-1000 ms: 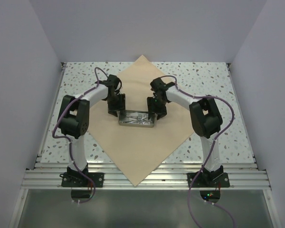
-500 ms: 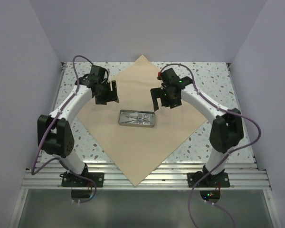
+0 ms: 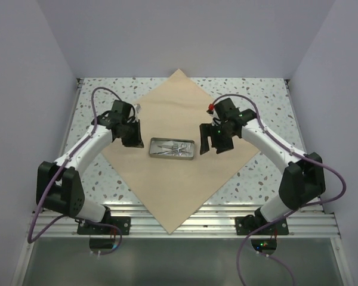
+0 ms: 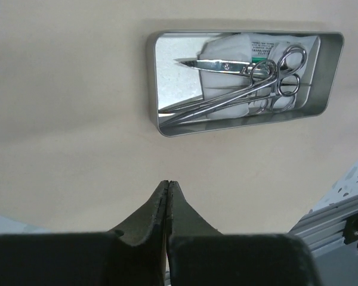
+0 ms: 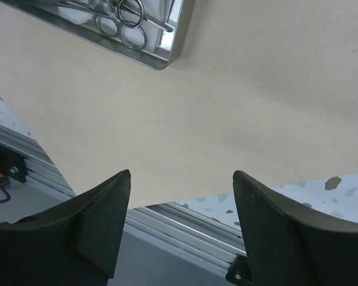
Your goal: Prepare the surgical pack
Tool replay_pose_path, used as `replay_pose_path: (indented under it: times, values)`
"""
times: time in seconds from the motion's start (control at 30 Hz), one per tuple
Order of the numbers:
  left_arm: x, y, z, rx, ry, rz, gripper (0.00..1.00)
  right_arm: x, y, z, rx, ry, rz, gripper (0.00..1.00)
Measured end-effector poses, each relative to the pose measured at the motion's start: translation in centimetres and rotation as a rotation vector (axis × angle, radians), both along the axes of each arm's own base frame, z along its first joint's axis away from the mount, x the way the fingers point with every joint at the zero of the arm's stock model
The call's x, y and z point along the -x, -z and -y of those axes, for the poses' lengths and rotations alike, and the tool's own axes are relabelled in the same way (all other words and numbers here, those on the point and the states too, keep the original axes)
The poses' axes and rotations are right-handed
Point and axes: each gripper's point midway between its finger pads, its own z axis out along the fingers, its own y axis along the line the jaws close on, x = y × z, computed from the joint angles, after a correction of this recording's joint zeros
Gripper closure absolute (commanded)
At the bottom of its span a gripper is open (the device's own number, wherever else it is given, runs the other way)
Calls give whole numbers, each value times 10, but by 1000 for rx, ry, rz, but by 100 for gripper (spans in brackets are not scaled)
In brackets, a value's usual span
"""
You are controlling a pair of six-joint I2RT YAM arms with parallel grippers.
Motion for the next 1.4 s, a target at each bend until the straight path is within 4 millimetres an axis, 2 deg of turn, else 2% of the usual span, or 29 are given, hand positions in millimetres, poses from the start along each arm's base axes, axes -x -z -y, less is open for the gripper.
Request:
replay_pose_path:
  times: [0.13,0.23,0.37,0.43,0.5,0.53,0.7,0.87,1.1,1.4]
  values:
    - [11,27,16,-9,58,-68,100,2,-10,0,-18,18,15,37]
    - [21,39,24,-14,92,-107,100,5,-13,0,-26,21,14,41]
    - [24,55,39,8,126,-129,100,11,-7,2,-18,19,-13,41]
    - [32,67,44,11,142,-162,100,17,0,3,-17,16,-37,44]
    - [38,76,49,17,153,-194,100,26,12,4,-15,16,-76,57]
    - [40,80,52,18,159,-203,100,32,20,4,-21,20,-99,69]
    - [37,90,56,14,160,-208,100,47,54,-6,-49,57,-189,83]
    - [35,97,53,-7,152,-215,100,35,69,-33,-96,80,-182,100]
    - [21,105,54,-39,140,-223,100,9,80,-65,-105,61,-164,100]
    - [10,105,57,-48,143,-212,100,-6,91,-73,-98,79,-157,100]
